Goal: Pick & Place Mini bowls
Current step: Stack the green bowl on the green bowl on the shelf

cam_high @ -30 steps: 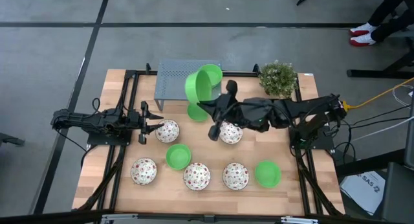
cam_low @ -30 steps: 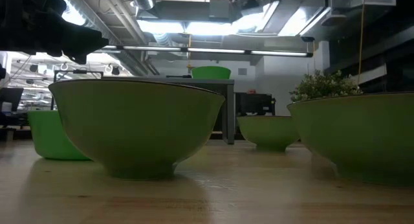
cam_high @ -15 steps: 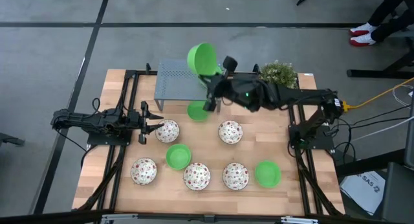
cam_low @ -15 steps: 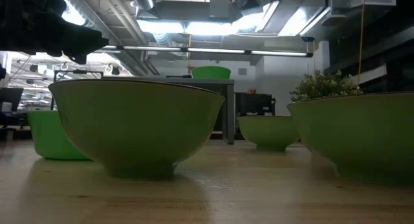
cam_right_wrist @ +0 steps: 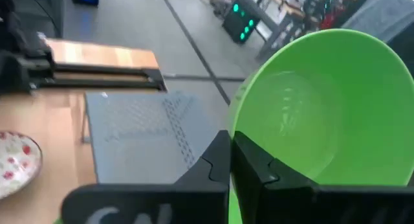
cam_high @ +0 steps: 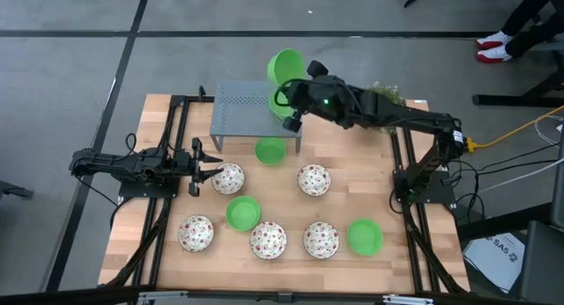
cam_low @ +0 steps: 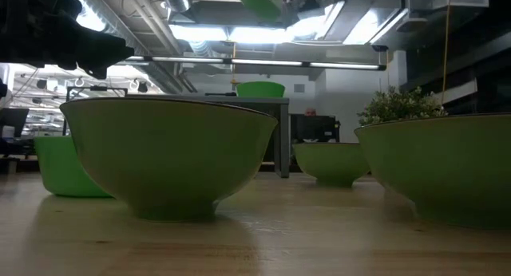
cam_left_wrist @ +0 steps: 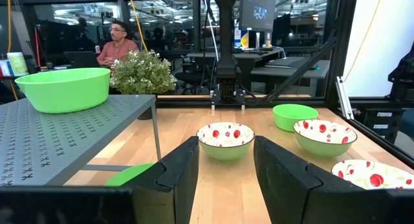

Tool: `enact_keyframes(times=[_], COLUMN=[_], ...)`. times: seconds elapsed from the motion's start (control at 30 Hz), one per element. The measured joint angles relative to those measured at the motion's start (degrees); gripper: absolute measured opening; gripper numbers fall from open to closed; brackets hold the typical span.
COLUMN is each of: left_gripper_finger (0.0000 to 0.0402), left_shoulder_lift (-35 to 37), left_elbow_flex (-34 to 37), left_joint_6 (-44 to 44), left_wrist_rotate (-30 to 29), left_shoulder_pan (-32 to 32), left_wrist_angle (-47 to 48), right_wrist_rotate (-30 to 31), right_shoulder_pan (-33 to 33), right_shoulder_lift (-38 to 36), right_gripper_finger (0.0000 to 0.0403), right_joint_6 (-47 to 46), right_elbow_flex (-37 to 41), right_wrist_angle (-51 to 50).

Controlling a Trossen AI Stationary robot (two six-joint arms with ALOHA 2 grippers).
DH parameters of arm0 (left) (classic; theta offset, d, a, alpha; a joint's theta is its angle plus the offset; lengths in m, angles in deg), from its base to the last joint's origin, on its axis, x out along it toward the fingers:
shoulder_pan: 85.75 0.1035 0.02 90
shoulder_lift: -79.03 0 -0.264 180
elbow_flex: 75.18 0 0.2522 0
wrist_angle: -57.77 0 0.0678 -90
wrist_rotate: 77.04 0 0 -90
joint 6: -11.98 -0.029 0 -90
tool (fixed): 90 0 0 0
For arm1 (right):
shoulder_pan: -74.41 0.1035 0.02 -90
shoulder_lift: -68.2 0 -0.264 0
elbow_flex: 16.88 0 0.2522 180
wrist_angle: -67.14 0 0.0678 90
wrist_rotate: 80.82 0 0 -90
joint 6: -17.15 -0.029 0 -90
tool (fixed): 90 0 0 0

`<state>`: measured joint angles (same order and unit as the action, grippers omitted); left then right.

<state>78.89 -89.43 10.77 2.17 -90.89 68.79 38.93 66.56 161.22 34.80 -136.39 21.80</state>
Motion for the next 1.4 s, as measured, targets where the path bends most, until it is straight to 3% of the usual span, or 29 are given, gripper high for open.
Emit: enact_keyframes(times=[0.7,0.97,1.4], left_gripper_finger=[0.0143,0.0143,0.0143], left_shoulder_lift=[0.0,0.0,0.0], left_elbow_flex=[0.0,0.0,0.0], left_joint_6=[0.0,0.0,0.0], left_wrist_rotate=[0.0,0.0,0.0], left_shoulder_pan=[0.0,0.0,0.0], left_wrist_angle=[0.0,0.0,0.0], right_wrist_rotate=[-6.1,-9.4,-17.0], right_shoulder_pan=[-5.8,-7.6,-10.4], right_shoulder_lift=[10.4,10.5,10.4], right_gripper_finger=[0.0008,0.0008,0.0008], right_joint_6=[-5.2,-9.0,-5.1], right_elbow_flex=[0.0,0.0,0.0], right_wrist_angle=[-5.9,-12.6,-16.3])
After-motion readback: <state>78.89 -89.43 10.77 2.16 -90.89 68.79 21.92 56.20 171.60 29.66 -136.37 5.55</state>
